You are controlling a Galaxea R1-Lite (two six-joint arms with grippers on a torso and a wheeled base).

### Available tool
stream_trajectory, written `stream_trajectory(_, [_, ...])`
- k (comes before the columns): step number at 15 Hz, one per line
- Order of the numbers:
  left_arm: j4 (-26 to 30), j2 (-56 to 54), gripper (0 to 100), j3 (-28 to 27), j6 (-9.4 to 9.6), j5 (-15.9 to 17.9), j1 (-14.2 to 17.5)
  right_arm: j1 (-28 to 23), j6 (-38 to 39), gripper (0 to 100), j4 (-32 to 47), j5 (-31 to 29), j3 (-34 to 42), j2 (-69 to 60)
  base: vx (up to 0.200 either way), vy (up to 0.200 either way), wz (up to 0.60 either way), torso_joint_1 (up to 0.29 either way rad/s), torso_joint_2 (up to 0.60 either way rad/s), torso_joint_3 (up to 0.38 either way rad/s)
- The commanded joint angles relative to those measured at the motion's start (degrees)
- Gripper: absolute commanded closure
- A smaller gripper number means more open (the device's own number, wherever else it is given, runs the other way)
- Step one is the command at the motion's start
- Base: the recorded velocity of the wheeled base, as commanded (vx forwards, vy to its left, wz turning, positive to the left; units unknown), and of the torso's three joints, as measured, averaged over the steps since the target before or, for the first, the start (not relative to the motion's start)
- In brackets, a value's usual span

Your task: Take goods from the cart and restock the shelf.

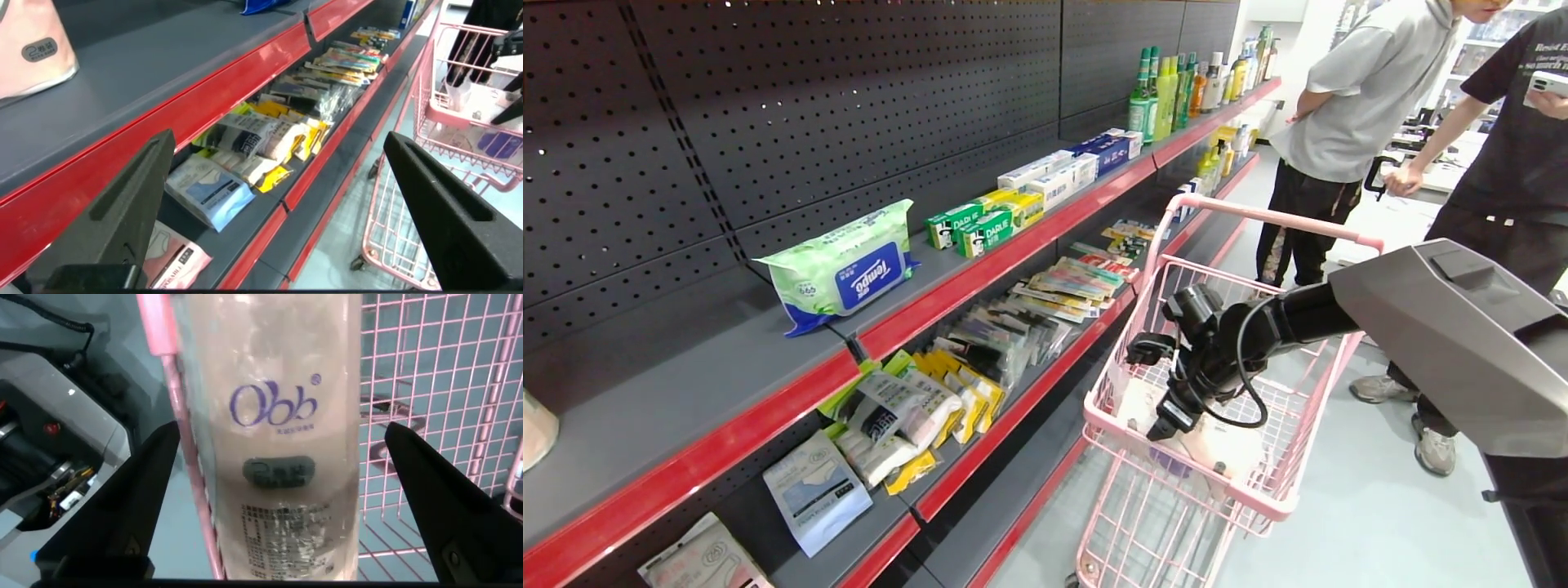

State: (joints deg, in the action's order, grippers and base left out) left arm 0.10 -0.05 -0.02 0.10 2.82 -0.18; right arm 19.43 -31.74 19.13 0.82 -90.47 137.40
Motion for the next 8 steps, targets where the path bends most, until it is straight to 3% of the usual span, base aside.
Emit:
stream_trajectory(1, [0.0,0.0,0,0.0,-0.01,0.0,0.0,-1.2,-0.1,0,0.0,0.0,0.4,-0.3,0.000,0.000,0.00,0.000,0.00,0.000])
stream_trajectory(8, [0.0,0.0,0,0.0,-0.01,0.0,0.0,-1.9,-1.0,0,0.0,-1.0,1.0,0.8,0.000,0.000,0.00,0.000,0.00,0.000])
